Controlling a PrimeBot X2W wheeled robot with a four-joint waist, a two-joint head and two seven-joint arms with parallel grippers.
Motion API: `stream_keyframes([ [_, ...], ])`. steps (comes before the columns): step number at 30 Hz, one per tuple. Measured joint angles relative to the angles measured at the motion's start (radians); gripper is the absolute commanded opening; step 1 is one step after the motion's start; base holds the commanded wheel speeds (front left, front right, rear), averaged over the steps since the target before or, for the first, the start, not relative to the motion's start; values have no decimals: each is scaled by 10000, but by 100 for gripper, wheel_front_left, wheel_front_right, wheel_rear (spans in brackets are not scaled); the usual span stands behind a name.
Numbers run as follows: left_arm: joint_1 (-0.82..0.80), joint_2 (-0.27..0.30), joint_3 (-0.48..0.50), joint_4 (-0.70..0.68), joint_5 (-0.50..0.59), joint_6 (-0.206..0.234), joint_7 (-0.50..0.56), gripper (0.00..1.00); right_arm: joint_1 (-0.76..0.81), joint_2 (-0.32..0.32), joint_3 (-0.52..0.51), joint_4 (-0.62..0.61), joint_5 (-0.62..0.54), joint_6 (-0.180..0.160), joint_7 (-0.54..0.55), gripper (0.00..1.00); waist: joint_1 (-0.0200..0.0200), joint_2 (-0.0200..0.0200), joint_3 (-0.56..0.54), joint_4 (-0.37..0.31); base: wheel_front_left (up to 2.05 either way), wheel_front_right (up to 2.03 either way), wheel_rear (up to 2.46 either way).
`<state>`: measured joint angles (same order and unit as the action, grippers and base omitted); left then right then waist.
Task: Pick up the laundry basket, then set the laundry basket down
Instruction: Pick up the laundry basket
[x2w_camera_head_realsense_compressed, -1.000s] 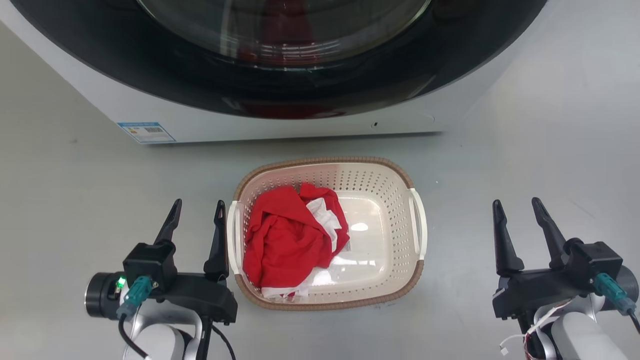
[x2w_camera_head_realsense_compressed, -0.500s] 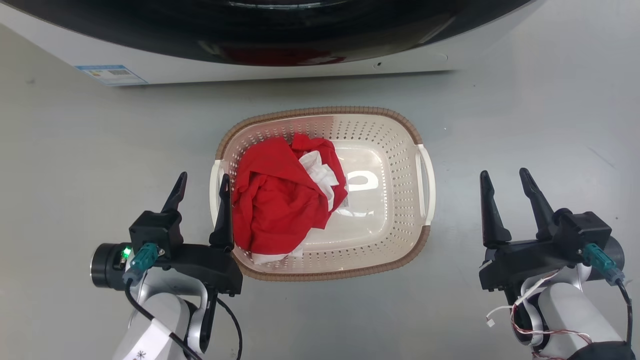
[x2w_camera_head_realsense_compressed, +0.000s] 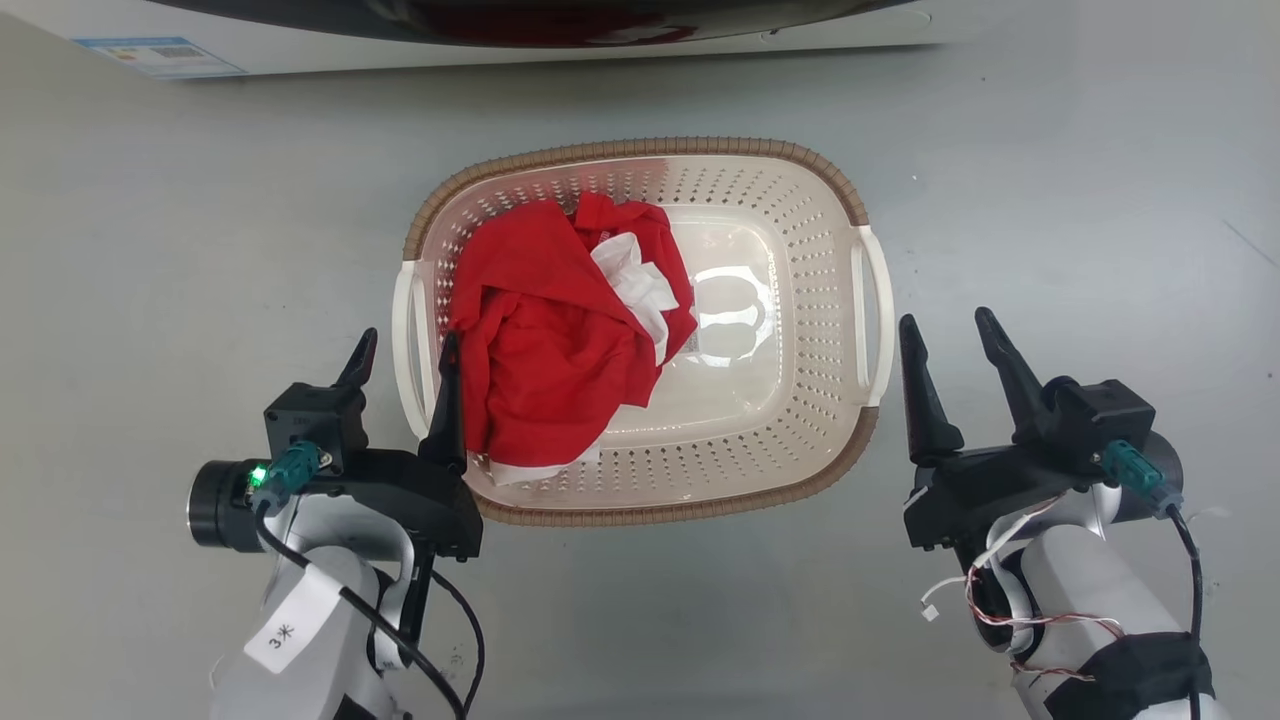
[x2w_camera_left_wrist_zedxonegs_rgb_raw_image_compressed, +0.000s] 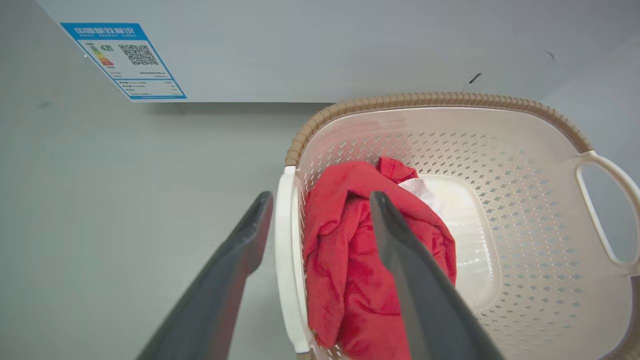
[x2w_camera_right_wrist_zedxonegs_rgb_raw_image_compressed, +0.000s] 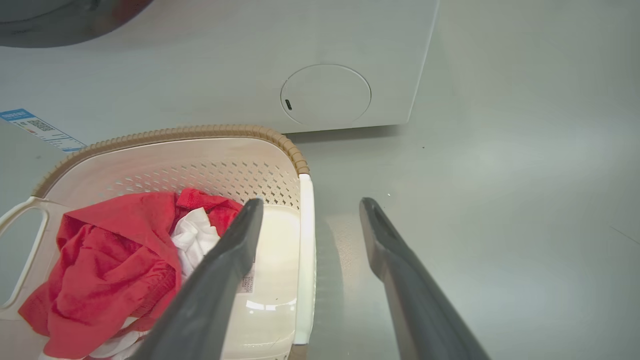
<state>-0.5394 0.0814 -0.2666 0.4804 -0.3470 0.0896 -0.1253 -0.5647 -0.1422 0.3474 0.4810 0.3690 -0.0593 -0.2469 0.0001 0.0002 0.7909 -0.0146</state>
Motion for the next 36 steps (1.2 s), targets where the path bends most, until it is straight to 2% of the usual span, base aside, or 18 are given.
stream_keyframes([
  [11,-1114,-98,63,1565,-132,-203,92,100,-1140,389,278,1557,4,257,173,100,0,-1,637,-71,0,0,0],
  [20,-2057,-63,188,2788,-305,-531,293,100,-2233,593,426,2706,29,387,274,100,0,0,1036,-63,0,0,0],
  [25,-2616,-111,407,3402,-755,-769,550,100,-2837,627,495,3310,92,439,441,100,-1,-1,1137,-51,0,0,0],
  [36,-3589,-192,443,4621,-936,-1078,1101,100,-3658,688,652,4418,280,612,711,100,-1,-2,1304,-45,0,0,0],
])
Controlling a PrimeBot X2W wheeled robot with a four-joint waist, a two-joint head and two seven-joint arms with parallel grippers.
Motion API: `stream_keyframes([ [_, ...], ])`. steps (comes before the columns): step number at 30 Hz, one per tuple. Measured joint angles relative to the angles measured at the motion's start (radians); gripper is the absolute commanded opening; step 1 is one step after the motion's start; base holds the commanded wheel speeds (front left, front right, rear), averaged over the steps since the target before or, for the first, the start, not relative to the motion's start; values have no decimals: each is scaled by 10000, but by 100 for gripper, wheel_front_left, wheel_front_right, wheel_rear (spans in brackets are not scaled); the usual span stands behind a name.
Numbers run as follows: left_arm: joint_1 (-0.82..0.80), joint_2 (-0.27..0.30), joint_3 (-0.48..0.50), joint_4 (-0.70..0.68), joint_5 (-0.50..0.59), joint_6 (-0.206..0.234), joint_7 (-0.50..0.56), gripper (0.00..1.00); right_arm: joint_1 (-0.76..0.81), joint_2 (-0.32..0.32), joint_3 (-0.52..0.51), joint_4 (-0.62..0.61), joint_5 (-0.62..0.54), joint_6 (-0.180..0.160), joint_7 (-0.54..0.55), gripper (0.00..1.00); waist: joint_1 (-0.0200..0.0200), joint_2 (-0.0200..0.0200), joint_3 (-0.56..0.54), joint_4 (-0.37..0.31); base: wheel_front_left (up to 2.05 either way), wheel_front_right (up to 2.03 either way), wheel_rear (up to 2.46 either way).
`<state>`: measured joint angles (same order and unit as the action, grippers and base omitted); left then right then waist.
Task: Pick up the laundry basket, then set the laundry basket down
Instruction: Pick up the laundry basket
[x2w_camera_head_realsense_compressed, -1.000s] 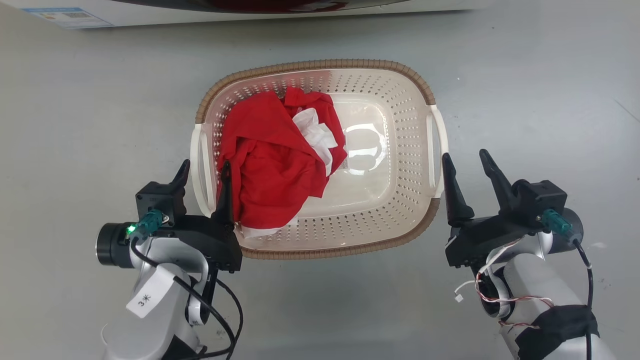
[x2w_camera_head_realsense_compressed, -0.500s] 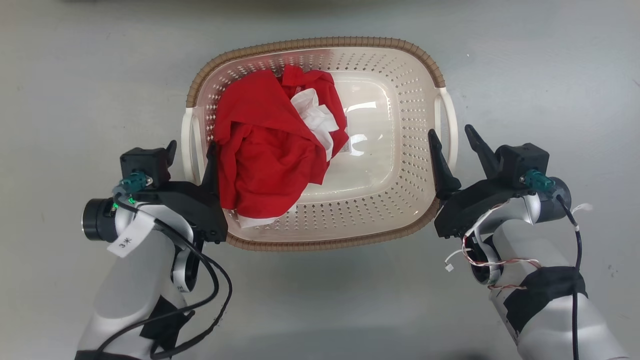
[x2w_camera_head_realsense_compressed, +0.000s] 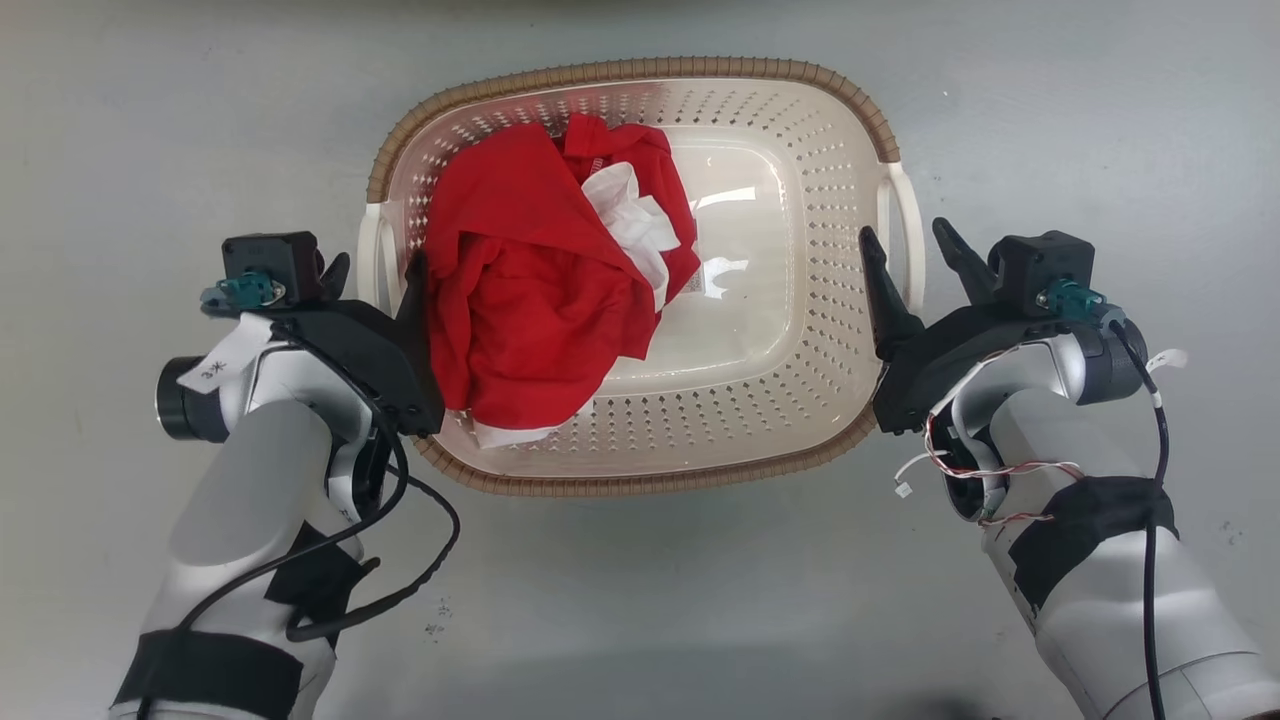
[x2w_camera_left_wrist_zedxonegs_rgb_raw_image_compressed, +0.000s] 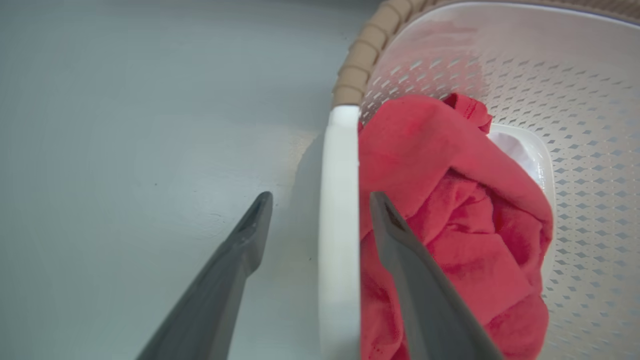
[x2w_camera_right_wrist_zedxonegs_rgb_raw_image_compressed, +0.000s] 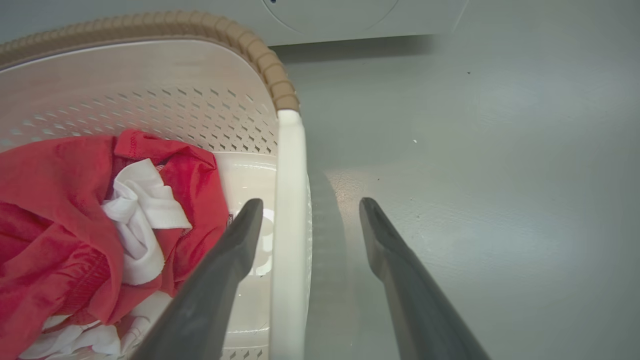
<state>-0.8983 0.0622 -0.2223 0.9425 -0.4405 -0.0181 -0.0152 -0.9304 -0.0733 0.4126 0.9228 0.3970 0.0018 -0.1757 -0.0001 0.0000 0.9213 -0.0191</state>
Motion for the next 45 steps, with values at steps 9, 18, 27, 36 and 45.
stream_keyframes([
  [9,-571,-111,171,857,-263,-221,309,0,-454,121,201,692,215,282,221,0,0,0,51,-14,0,0,0],
  [18,-695,-288,169,1649,-353,-274,378,0,-644,203,336,1287,560,428,259,0,0,0,-195,-9,0,0,0],
  [27,-695,-353,128,2307,-366,-362,403,0,-629,261,629,1741,1009,512,428,0,1,0,-744,-31,0,0,0],
  [36,-695,-453,92,2867,-431,-439,585,0,-449,291,863,2067,1494,593,708,0,0,0,-1499,-58,0,0,0],
  [45,-545,-527,29,3193,-531,-525,951,0,-176,313,1126,2418,1954,602,1220,0,0,0,-2413,-58,0,0,0],
])
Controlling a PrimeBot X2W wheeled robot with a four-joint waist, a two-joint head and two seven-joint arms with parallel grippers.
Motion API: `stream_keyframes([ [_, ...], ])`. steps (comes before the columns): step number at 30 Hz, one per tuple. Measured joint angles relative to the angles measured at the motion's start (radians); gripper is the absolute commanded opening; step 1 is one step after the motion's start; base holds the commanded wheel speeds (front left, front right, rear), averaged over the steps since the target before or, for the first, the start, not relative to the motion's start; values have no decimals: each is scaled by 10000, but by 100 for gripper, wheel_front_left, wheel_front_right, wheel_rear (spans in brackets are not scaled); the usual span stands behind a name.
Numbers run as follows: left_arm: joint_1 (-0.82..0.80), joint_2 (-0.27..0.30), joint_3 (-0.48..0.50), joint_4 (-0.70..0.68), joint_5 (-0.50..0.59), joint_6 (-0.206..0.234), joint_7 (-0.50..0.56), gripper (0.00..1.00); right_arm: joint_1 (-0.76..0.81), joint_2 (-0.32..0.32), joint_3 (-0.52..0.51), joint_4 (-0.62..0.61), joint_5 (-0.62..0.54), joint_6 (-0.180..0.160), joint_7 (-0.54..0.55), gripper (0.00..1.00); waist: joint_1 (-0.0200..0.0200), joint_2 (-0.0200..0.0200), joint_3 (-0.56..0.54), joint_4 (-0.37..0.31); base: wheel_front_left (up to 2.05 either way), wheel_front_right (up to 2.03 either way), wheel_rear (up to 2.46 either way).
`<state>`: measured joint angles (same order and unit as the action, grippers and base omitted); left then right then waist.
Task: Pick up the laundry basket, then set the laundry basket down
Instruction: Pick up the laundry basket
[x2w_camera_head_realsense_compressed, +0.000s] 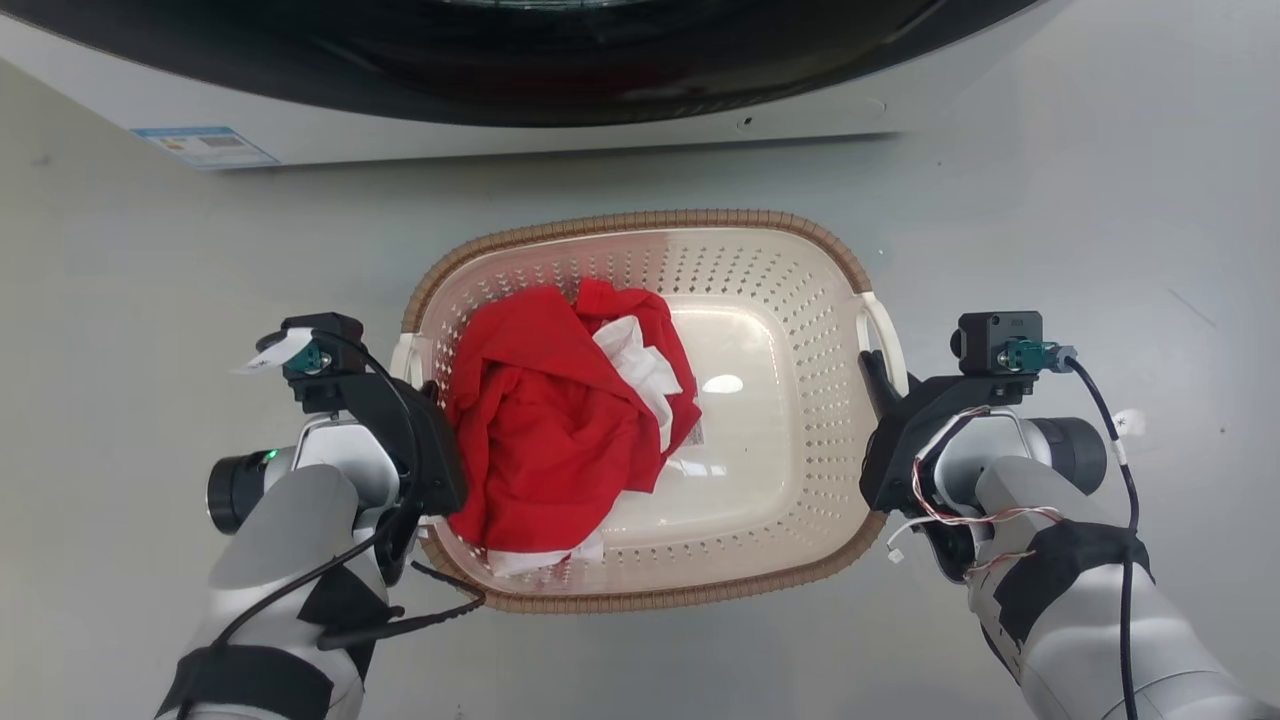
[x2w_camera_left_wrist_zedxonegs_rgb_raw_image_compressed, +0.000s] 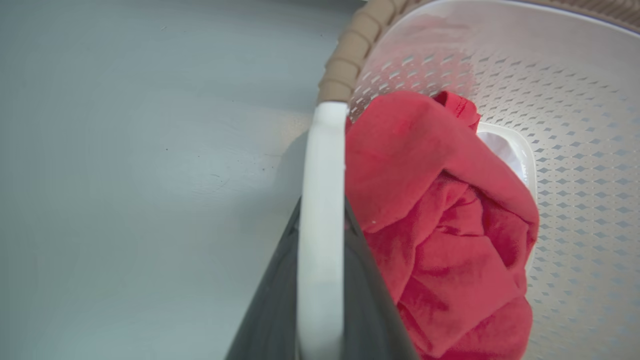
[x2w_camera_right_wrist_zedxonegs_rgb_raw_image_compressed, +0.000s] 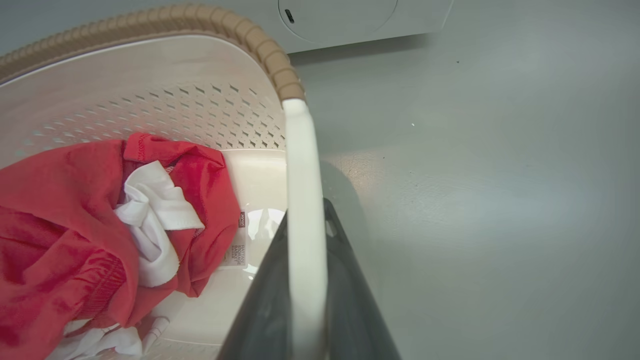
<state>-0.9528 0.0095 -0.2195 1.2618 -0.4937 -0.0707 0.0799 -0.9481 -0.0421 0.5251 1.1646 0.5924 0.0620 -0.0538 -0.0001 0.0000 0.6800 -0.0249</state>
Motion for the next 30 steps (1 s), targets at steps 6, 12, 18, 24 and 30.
stream_keyframes([
  [6,358,-79,13,165,-111,0,255,0,300,48,86,353,268,86,357,0,0,0,-685,6,0,0,0],
  [12,677,-104,17,236,-159,2,481,0,647,79,159,435,546,100,675,0,-1,-1,-1387,-4,0,0,0],
  [18,1007,-113,21,270,-259,6,694,0,984,88,263,462,867,100,978,0,-1,-1,-2070,-36,0,0,0],
  [24,1414,-148,21,313,-439,19,963,0,1390,127,314,617,1087,104,1246,0,-1,-1,-2851,-67,0,0,0],
  [30,1801,-174,31,330,-525,105,1175,0,1725,161,382,698,1256,117,1478,0,0,-1,-3506,-79,0,0,0],
])
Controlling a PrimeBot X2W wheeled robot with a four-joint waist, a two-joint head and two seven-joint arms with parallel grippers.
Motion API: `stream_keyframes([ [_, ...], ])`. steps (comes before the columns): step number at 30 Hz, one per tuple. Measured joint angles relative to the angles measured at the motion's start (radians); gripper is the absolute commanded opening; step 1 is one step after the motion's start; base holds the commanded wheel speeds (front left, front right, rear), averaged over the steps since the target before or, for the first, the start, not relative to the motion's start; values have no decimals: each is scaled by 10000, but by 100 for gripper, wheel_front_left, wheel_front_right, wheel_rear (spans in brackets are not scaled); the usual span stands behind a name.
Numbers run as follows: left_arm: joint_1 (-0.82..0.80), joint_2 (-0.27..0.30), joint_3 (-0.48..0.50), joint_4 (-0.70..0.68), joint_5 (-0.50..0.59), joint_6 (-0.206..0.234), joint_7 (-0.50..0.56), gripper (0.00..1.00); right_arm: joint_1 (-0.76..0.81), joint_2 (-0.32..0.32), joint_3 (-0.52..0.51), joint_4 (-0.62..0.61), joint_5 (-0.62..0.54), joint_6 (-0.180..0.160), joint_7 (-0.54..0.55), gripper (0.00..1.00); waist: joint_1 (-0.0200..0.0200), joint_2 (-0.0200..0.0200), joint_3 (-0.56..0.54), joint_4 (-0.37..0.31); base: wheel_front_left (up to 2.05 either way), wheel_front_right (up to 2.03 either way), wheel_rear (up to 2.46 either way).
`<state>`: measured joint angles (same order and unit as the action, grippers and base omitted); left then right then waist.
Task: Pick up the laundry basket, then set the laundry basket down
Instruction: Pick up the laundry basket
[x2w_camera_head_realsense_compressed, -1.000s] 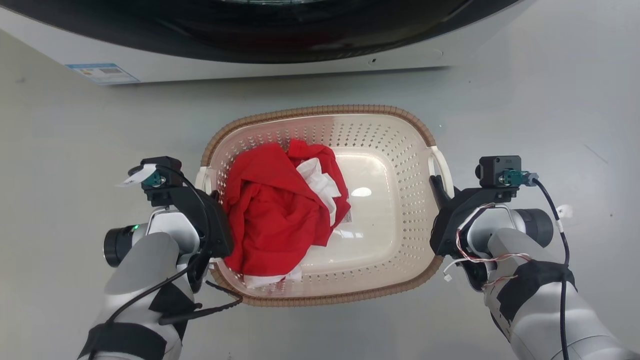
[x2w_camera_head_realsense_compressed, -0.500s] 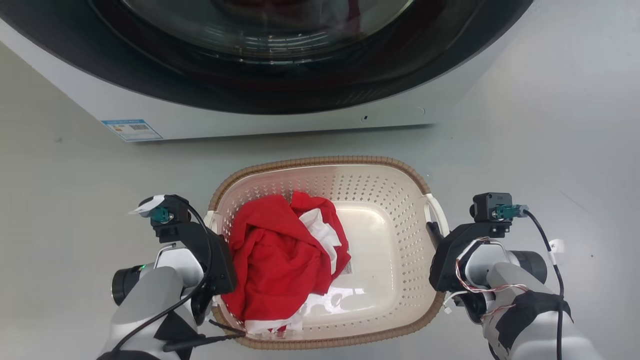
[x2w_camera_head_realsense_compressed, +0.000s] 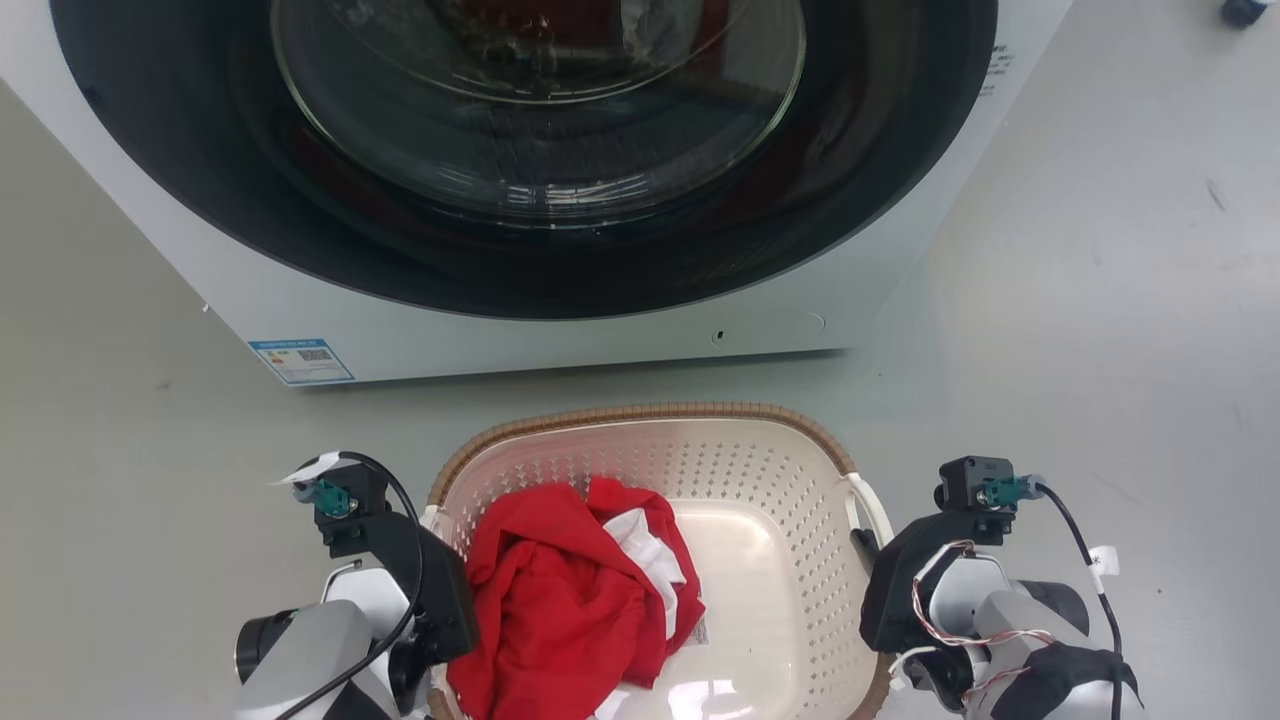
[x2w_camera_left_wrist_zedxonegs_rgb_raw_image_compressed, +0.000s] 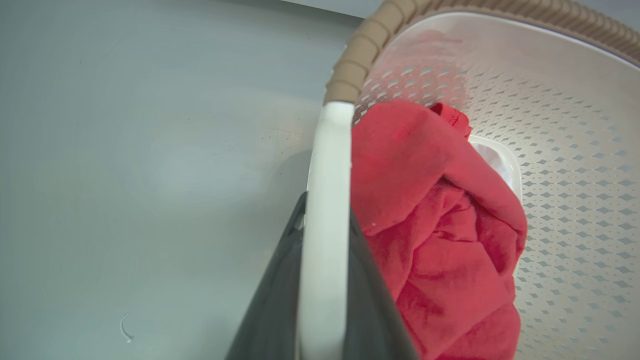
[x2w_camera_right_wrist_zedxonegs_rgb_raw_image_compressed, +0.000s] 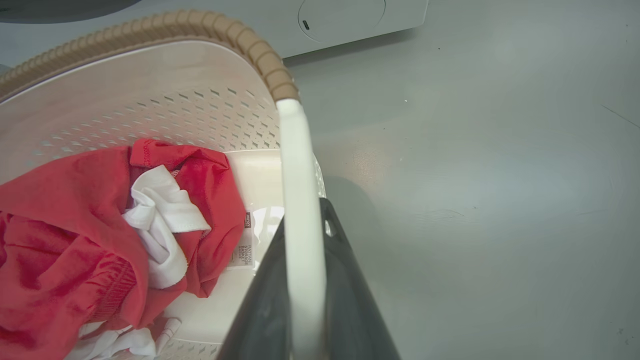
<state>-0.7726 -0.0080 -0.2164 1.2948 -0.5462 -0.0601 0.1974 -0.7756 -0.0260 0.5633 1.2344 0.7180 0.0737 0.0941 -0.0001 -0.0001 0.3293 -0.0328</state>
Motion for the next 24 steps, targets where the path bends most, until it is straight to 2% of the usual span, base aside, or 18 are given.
stream_keyframes([
  [24,1017,-59,86,29,-234,313,991,0,1010,73,194,161,625,15,644,0,0,0,-2089,20,0,0,0],
])
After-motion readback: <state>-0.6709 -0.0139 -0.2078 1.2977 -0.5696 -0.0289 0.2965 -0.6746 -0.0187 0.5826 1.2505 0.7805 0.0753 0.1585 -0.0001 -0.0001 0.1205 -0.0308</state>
